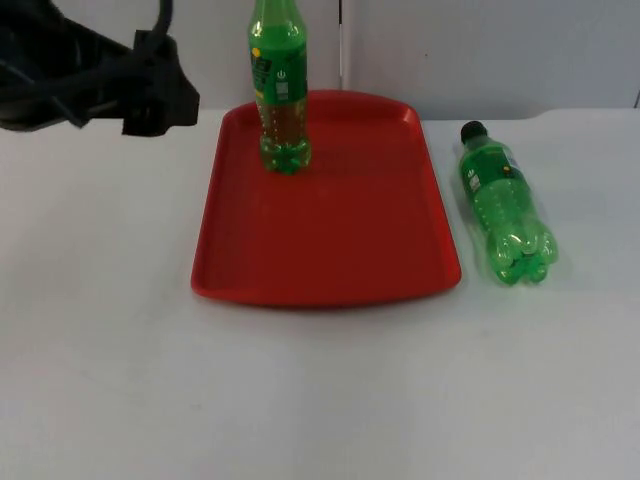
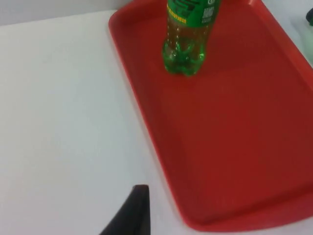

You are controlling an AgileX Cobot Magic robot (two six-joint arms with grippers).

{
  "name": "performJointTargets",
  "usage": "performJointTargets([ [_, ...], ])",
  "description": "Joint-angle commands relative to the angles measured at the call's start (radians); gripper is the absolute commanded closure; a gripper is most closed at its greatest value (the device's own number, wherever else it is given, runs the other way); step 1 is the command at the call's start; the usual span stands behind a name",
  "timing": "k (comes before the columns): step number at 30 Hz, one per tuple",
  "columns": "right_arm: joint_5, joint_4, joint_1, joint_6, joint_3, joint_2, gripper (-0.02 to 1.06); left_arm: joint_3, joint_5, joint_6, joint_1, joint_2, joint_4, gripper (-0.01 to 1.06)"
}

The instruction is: Place the bottle upright on the tray.

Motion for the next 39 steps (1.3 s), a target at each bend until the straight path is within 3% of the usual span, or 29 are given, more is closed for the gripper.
performJointTargets([
  [1, -0.008, 0.002, -0.006, -0.008, 0.000, -0.004, 0.00, 0.045, -0.006, 0.000, -0.006, -0.060, -0.013, 0.00],
  [8, -0.008, 0.002, -0.006, -0.008, 0.000, -0.004, 0.00, 0.151, 0.007, 0.000, -0.006, -0.230, -0.013, 0.00],
  [18, -0.008, 0.002, -0.006, -0.008, 0.000, -0.004, 0.00, 0.284, 0.114, 0.000, -0.006, -0.573, -0.011, 0.00],
  [33, -0.008, 0.002, -0.006, -0.008, 0.000, -0.004, 0.00, 0.303, 0.530, -0.007, -0.006, -1.210, -0.019, 0.00],
  [39, -0.008, 0.002, -0.006, -0.008, 0.000, -0.004, 0.00, 0.303, 0.598, -0.007, -0.006, -1.344, -0.019, 0.00],
])
